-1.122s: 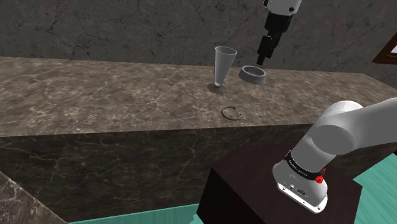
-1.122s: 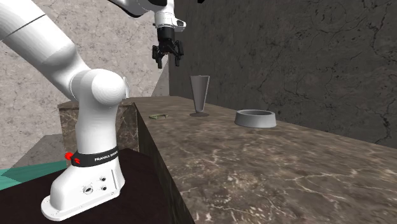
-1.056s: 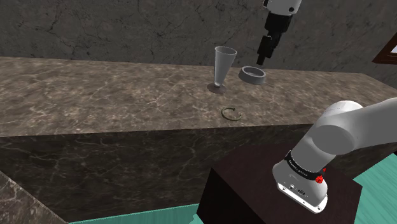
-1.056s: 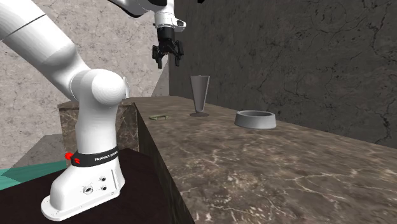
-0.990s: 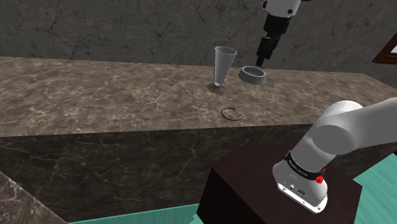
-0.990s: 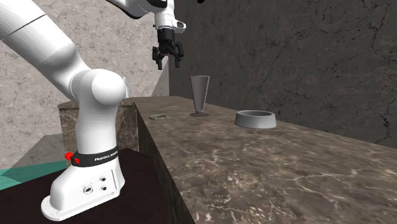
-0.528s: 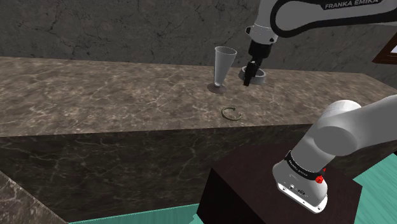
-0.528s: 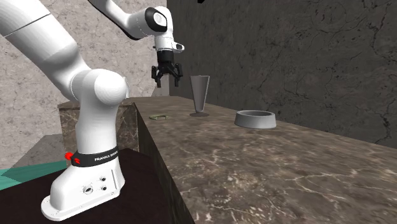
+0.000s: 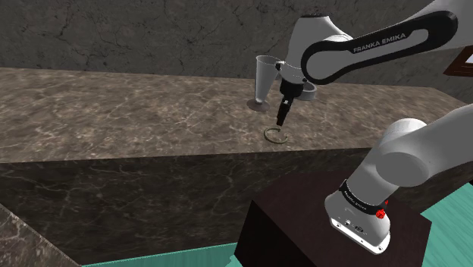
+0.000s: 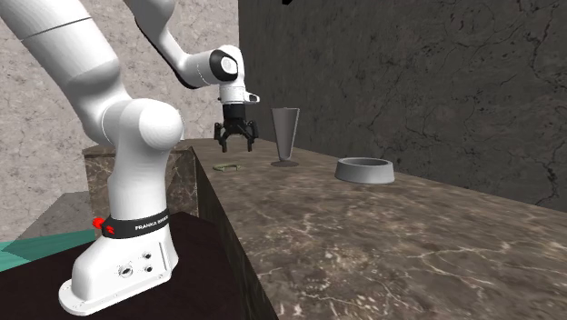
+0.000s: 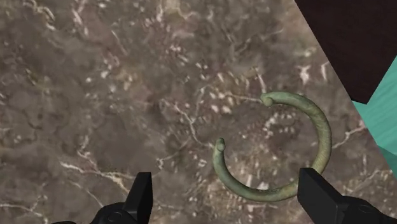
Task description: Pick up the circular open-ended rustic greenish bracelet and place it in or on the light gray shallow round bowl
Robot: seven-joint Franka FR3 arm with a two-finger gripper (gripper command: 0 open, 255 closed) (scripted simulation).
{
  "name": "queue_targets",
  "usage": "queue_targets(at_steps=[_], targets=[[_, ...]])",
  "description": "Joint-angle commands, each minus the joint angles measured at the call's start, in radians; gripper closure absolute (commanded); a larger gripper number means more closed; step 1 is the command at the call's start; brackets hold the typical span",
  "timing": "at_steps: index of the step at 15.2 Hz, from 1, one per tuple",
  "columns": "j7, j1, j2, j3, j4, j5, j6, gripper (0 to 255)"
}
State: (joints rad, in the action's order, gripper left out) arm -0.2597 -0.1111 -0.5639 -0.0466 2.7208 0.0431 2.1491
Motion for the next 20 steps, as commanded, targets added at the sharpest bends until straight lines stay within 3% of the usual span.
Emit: queue_targets(at_steps=[1,8,15,16,20], targets=[[-0.004,-0.004,0.031,-0.002,0.018,0.001,0.051,0],[0.000,0.002,0.096,-0.002,0.067,0.009,0.166,0],[0.000,0.002,0.095,-0.002,0.067,0.009,0.165,0],[0.000,0.002,0.095,-0.002,0.067,0.009,0.165,255],[0.000,0.002,0.095,-0.002,0.067,0.009,0.165,255]])
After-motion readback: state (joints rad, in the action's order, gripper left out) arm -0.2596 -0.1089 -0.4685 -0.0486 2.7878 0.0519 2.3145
